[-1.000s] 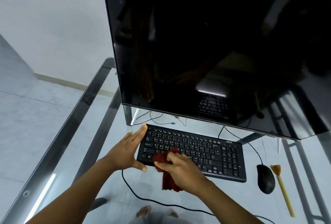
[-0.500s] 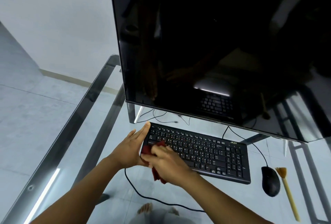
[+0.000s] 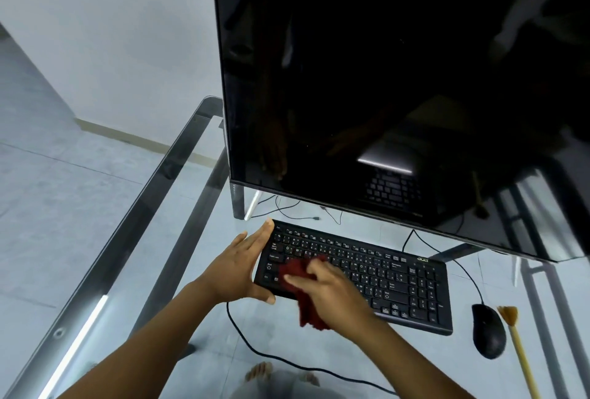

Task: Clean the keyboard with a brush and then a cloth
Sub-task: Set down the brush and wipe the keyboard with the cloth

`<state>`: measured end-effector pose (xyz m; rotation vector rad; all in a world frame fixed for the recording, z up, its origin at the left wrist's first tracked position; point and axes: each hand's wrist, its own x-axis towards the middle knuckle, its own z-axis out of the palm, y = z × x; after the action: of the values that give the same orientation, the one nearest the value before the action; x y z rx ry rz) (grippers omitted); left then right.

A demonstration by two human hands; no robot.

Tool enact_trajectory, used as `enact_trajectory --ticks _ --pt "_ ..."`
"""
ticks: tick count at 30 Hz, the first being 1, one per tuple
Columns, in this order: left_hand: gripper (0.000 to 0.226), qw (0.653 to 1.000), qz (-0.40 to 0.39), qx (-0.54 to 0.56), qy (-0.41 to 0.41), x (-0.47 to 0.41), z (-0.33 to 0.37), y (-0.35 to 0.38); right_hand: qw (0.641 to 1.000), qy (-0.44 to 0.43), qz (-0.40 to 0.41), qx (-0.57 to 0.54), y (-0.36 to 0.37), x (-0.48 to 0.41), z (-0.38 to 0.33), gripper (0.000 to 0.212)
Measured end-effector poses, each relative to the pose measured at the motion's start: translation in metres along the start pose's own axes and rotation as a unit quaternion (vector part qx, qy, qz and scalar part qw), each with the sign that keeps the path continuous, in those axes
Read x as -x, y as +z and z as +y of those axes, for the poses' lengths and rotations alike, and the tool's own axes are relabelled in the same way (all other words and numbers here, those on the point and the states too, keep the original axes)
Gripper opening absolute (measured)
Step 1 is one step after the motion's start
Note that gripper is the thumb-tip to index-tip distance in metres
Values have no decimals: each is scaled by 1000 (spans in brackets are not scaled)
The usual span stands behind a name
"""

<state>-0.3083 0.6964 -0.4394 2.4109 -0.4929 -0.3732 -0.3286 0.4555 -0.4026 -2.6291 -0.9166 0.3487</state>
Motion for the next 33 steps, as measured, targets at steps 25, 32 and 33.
enact_trajectory --ticks 25,32,33 --pt "133 1000 5 -4 -9 0 1 2 954 238 180 -37 -3 -31 11 53" --pt "137 1000 3 8 -27 1 6 -1 957 258 128 16 -17 -65 18 40" --pt "138 999 10 14 -29 1 7 -1 950 289 116 20 -19 -68 16 40"
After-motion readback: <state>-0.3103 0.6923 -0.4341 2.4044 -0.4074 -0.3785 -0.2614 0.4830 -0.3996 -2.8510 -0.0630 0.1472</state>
